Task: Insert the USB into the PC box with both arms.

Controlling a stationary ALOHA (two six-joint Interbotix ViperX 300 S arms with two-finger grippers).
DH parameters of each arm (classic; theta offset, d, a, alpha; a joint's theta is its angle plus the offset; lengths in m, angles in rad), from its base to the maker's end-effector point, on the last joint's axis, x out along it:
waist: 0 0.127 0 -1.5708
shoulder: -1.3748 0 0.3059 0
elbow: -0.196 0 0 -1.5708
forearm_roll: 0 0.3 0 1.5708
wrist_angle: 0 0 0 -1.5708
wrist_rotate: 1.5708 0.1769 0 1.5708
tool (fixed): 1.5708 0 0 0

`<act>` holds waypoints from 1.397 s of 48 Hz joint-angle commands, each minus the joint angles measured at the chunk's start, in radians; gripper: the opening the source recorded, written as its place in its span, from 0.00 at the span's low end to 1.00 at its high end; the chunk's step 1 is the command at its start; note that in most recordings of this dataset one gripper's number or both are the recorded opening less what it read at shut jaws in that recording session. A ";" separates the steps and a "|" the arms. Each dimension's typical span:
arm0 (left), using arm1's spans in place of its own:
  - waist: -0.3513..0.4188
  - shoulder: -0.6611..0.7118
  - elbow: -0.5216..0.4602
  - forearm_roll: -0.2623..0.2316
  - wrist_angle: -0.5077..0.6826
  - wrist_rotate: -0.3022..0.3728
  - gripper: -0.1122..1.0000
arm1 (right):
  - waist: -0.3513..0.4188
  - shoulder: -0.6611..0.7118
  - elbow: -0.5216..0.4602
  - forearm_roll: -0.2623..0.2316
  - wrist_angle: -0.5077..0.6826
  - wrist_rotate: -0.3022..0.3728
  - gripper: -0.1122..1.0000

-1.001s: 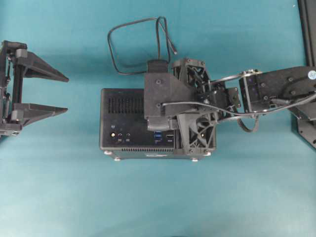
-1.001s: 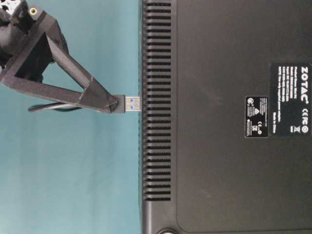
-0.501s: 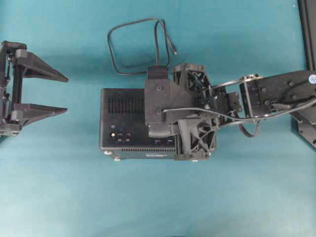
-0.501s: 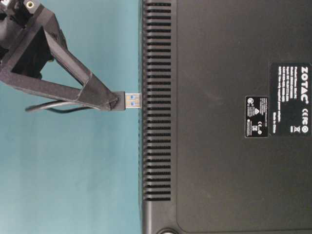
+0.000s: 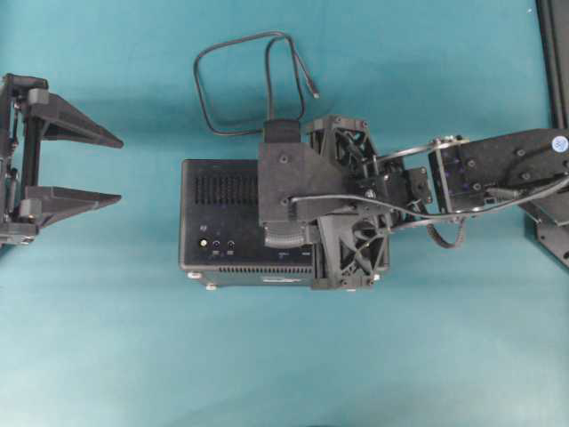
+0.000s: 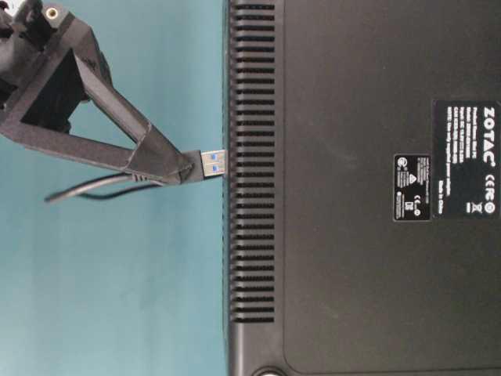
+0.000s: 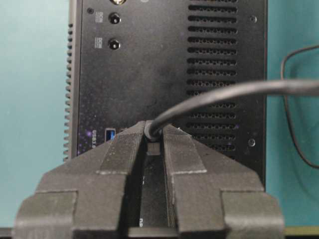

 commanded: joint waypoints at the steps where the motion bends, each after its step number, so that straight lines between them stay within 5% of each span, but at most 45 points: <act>1: -0.002 0.000 -0.015 0.003 -0.009 0.002 0.85 | -0.005 -0.009 -0.002 -0.002 -0.025 0.014 0.20; 33: -0.003 -0.008 -0.012 0.002 -0.008 0.000 0.85 | 0.017 -0.052 0.081 -0.002 -0.098 0.103 0.20; 53: -0.003 -0.008 -0.014 0.002 -0.008 0.000 0.85 | -0.026 -0.052 0.087 -0.058 -0.114 0.101 0.20; 67: -0.003 -0.008 -0.012 0.003 -0.009 0.000 0.85 | 0.018 -0.054 0.094 -0.049 -0.117 0.109 0.20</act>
